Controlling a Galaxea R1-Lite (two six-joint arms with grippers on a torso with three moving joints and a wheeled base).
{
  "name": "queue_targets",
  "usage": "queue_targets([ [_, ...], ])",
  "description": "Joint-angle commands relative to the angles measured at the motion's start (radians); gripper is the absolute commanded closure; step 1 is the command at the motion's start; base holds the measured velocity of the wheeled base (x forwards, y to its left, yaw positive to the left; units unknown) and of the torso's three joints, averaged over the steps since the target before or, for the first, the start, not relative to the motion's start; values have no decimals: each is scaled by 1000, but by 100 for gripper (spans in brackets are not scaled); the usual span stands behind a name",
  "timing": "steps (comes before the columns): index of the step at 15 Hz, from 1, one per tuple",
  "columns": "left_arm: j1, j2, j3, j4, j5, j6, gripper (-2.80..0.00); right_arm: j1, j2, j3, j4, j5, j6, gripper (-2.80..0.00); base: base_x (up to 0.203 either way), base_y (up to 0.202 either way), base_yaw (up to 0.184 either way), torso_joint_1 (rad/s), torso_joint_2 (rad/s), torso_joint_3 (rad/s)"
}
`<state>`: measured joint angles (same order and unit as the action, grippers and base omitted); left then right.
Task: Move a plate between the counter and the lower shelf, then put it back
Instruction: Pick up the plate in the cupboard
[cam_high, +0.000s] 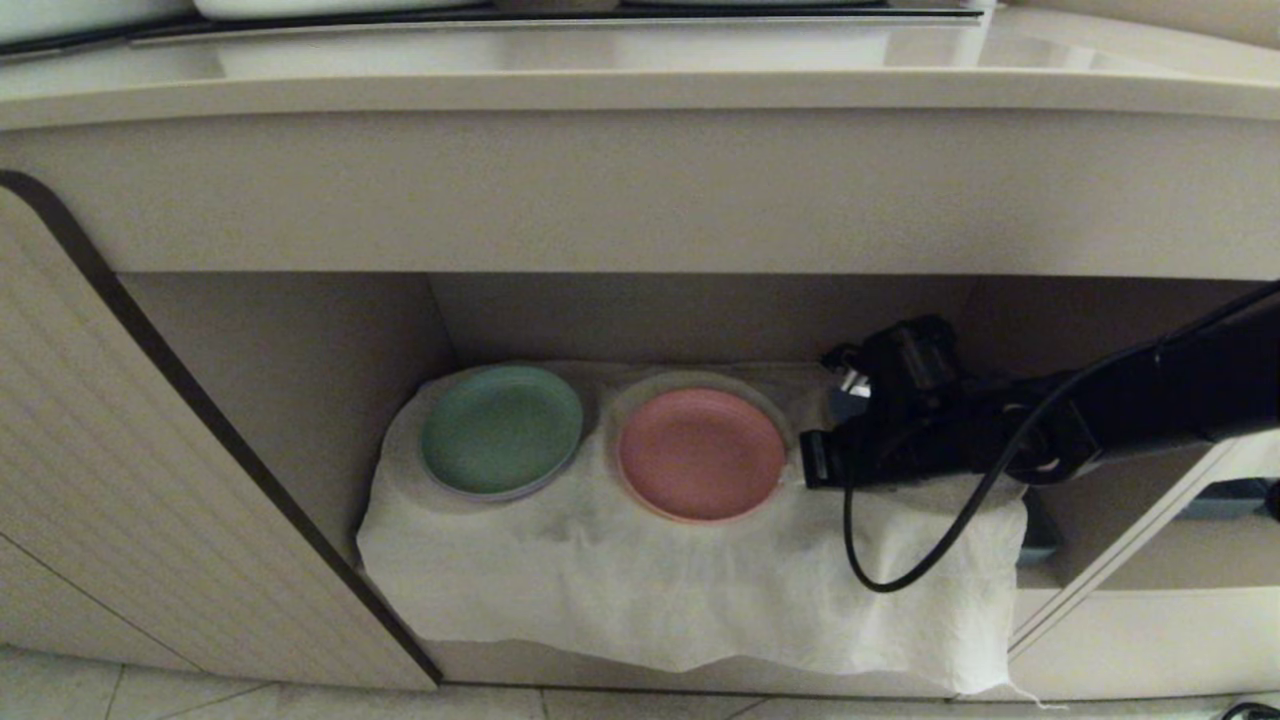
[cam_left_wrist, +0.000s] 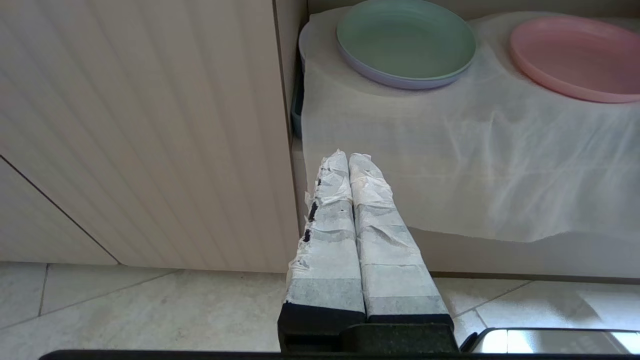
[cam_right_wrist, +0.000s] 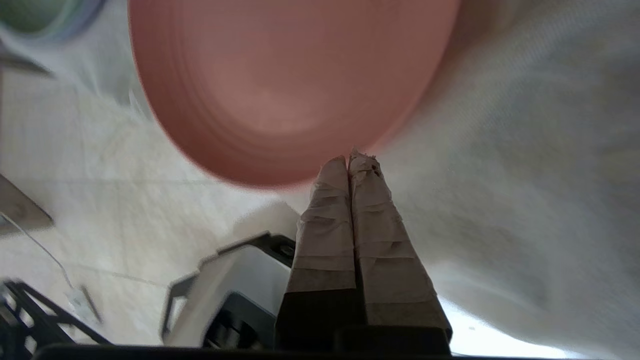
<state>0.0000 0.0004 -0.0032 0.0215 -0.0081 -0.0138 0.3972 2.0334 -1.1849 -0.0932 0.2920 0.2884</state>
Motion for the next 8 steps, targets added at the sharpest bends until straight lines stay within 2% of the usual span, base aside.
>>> queue_targets([
  [1, 0, 0, 0, 0, 0, 0, 0, 8, 15, -37, 20, -9, 18, 0, 0, 0, 0, 0, 0, 0],
  [4, 0, 0, 0, 0, 0, 0, 0, 8, 31, -99, 82, -22, 35, 0, 0, 0, 0, 0, 0, 0],
  [8, 0, 0, 0, 0, 0, 0, 0, 8, 38, -110, 105, -40, 63, 0, 0, 0, 0, 0, 0, 0],
])
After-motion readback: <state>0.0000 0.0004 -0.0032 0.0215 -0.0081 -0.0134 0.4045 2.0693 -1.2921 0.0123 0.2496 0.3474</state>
